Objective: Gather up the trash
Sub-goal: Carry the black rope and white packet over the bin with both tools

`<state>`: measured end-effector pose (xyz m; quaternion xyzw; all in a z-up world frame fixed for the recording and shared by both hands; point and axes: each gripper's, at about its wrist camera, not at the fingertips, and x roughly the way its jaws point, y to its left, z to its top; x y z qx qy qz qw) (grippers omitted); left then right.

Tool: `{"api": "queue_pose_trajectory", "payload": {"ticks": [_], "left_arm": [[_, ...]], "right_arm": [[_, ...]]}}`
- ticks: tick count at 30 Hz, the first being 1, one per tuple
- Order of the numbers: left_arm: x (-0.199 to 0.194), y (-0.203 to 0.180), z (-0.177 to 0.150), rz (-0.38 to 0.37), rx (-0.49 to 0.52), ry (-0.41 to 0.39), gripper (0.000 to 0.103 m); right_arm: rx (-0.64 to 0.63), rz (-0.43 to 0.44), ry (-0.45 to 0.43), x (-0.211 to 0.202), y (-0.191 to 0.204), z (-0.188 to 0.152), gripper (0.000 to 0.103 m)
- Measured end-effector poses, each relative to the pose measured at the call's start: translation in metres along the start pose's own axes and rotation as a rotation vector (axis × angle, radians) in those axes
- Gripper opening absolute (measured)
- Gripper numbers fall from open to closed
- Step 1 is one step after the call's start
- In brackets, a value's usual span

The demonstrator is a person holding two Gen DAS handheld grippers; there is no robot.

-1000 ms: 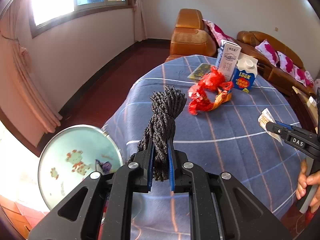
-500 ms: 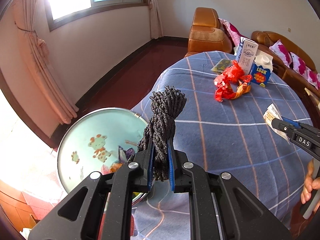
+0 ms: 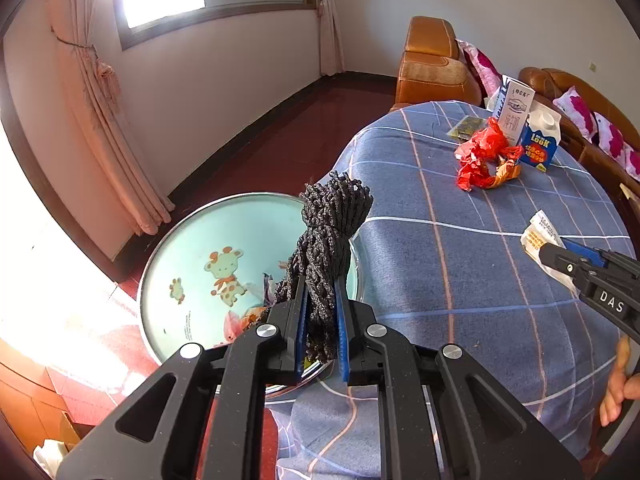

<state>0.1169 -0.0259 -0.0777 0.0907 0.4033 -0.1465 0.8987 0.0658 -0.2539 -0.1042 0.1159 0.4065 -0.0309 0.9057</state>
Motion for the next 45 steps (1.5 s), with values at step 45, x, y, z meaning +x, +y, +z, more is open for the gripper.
{"api": "queue_pose_trajectory", "payload": {"ticks": [45], "left_arm": [[0.004, 0.067, -0.026, 0.064, -0.120, 0.026, 0.012]], "right_arm": [[-0.146, 0.100, 0.044, 0.023, 0.103, -0.002, 0.029]]}}
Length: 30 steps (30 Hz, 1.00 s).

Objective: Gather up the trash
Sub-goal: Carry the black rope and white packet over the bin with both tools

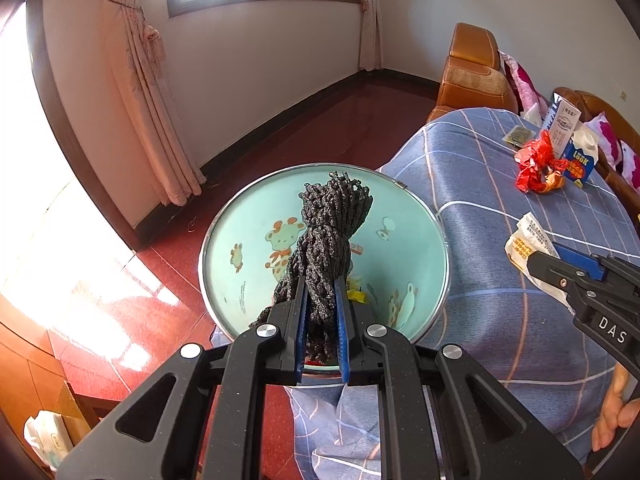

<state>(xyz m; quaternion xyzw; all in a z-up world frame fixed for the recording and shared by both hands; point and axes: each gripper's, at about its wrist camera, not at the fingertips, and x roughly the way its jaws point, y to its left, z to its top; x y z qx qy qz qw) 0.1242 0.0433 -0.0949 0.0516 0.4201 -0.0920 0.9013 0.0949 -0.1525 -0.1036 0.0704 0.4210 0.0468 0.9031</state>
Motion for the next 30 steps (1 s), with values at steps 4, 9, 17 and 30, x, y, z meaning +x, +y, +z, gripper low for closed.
{"api": "queue_pose_trajectory", "payload": {"ticks": [4, 9, 17, 30], "left_arm": [[0.004, 0.009, 0.001, 0.011, -0.010, 0.004, 0.012], [0.009, 0.014, 0.003, 0.024, -0.019, 0.009, 0.012], [0.018, 0.021, 0.007, 0.030, -0.030, 0.022, 0.012], [0.043, 0.027, 0.009, 0.038, -0.034, 0.072, 0.012]], "right_arm": [[-0.014, 0.008, -0.006, 0.004, 0.010, 0.007, 0.029], [-0.027, 0.022, -0.005, 0.011, 0.019, 0.014, 0.029], [-0.042, 0.038, 0.005, 0.026, 0.032, 0.026, 0.029], [-0.052, 0.043, 0.020, 0.054, 0.045, 0.047, 0.029]]}}
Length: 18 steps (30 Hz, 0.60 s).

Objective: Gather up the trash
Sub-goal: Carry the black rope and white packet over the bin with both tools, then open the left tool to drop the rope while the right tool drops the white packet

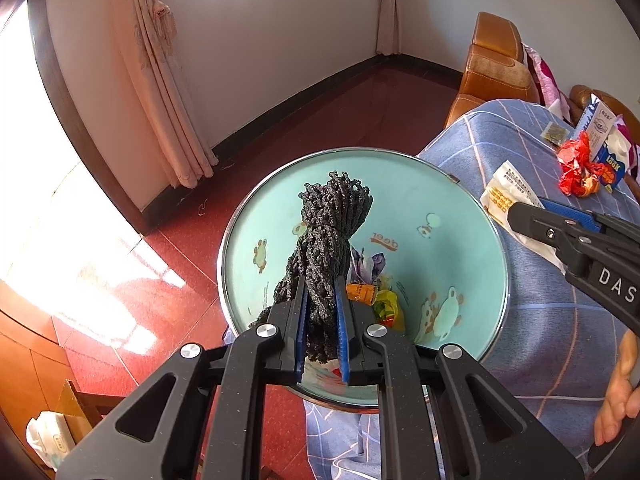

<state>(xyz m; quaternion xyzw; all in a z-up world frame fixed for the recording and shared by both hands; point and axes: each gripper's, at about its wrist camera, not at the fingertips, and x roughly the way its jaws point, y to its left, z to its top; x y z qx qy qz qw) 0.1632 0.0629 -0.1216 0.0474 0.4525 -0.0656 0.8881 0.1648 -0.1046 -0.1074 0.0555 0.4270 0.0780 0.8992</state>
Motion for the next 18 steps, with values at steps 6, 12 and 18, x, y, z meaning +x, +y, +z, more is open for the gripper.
{"api": "queue_pose_trajectory", "payload": {"ticks": [6, 12, 18], "left_arm": [[0.011, 0.001, 0.003, 0.008, -0.003, 0.020, 0.012], [0.022, 0.003, 0.002, 0.010, -0.010, 0.047, 0.012], [0.031, 0.004, 0.001, 0.001, -0.014, 0.074, 0.014]], "right_arm": [[-0.001, 0.010, 0.023, 0.017, 0.006, 0.007, 0.029], [-0.013, 0.019, 0.050, 0.036, 0.014, 0.016, 0.030], [0.003, 0.069, 0.092, 0.052, 0.014, 0.022, 0.036]]}}
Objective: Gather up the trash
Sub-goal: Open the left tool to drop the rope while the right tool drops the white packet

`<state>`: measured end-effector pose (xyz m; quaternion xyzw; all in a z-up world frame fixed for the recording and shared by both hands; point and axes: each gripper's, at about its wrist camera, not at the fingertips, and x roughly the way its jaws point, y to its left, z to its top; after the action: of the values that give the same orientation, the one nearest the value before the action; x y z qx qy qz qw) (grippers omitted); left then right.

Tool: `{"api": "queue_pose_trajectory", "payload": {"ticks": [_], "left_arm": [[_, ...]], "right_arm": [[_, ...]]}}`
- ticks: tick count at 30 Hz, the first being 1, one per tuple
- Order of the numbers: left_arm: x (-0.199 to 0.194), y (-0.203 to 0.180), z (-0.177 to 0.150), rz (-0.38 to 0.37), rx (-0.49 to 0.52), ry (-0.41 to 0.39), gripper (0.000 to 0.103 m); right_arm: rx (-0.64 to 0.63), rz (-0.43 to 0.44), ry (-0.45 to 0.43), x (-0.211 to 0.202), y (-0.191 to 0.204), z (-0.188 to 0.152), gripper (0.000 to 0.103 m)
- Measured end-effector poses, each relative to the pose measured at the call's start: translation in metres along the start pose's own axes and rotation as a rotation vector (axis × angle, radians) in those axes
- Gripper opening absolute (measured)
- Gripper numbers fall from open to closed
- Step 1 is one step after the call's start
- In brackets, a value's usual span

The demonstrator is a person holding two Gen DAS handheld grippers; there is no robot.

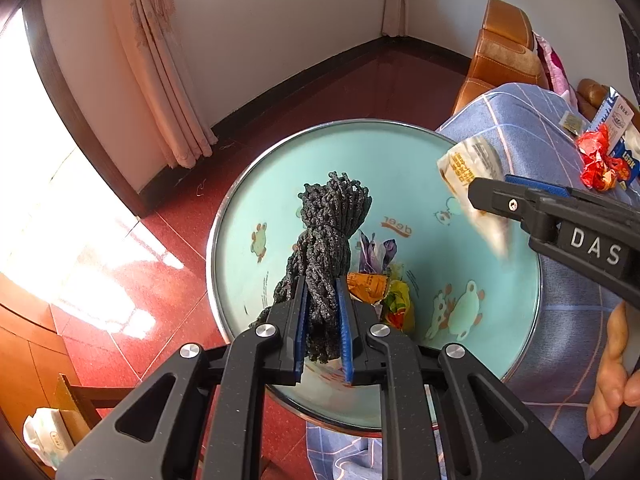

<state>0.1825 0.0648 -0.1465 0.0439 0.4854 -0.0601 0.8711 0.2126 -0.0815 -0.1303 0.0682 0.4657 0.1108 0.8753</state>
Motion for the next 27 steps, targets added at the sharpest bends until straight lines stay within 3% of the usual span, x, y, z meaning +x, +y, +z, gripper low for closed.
{"api": "queue_pose_trajectory", "payload": {"ticks": [1, 3, 4, 9, 11, 19, 27], "left_arm": [[0.001, 0.000, 0.000, 0.001, 0.001, 0.003, 0.017], [0.001, 0.000, 0.000, 0.000, 0.002, 0.004, 0.032], [-0.001, 0.000, 0.001, 0.003, -0.002, 0.001, 0.047], [-0.011, -0.001, 0.001, 0.013, -0.013, -0.022, 0.051], [-0.018, 0.000, 0.001, 0.050, -0.030, -0.043, 0.065], [-0.048, -0.022, 0.005, 0.061, 0.004, -0.109, 0.073], [-0.060, -0.056, 0.003, 0.041, 0.059, -0.125, 0.074]], "right_arm": [[0.003, 0.008, 0.000, 0.000, 0.000, 0.001, 0.043], [0.001, 0.008, -0.014, -0.004, 0.000, 0.003, 0.050], [-0.003, 0.006, -0.022, -0.007, 0.000, 0.004, 0.052], [0.013, -0.003, -0.063, -0.026, -0.003, 0.008, 0.054], [0.026, -0.016, -0.084, -0.036, -0.008, 0.008, 0.064], [0.063, -0.124, -0.198, -0.089, -0.035, -0.001, 0.082], [0.140, -0.225, -0.225, -0.118, -0.088, -0.026, 0.084]]}}
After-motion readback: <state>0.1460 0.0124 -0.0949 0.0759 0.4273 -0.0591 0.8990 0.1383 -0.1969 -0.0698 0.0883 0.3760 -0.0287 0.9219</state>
